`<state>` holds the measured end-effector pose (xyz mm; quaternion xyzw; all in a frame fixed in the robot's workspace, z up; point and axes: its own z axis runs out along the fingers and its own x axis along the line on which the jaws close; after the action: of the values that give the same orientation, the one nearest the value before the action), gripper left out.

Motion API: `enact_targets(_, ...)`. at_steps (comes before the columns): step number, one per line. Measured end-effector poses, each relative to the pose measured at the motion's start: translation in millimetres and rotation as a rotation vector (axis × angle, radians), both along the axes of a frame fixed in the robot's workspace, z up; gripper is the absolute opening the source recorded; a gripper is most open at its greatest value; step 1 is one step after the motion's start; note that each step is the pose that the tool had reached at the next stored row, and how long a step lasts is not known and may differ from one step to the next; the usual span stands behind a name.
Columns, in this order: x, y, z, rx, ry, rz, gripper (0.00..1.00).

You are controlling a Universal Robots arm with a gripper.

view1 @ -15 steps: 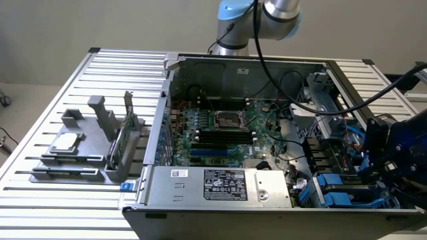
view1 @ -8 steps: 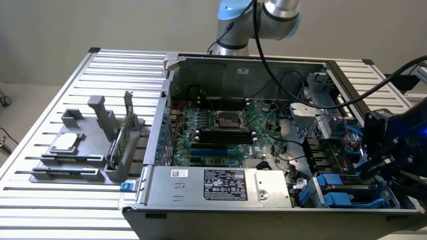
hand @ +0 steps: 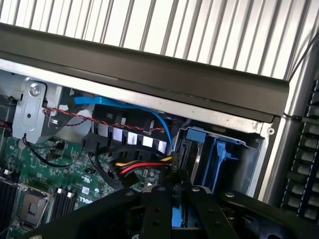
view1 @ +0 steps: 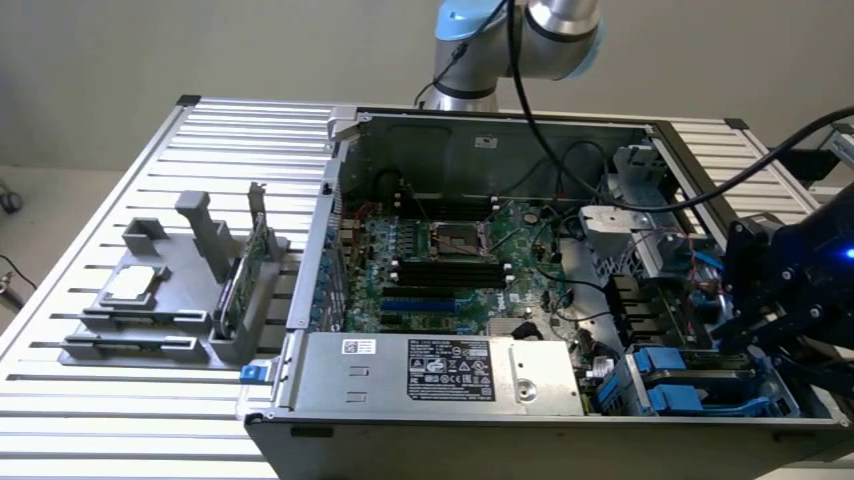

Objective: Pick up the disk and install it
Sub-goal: 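Insert the first disk wire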

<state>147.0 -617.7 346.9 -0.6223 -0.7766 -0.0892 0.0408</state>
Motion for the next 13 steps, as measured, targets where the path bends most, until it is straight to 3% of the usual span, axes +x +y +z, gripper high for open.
enact_targets(2, 0.0, 0.0, -0.1, -0.0030, 0.0000, -0.018, 0.17)
enact_targets(7, -0.1, 0.0, -2.3, -0.0040, -0.0013, -0.068, 0.17)
enact_targets(13, -0.9, 1.3, -6.1, -0.0090, -0.0056, -0.089, 0.17)
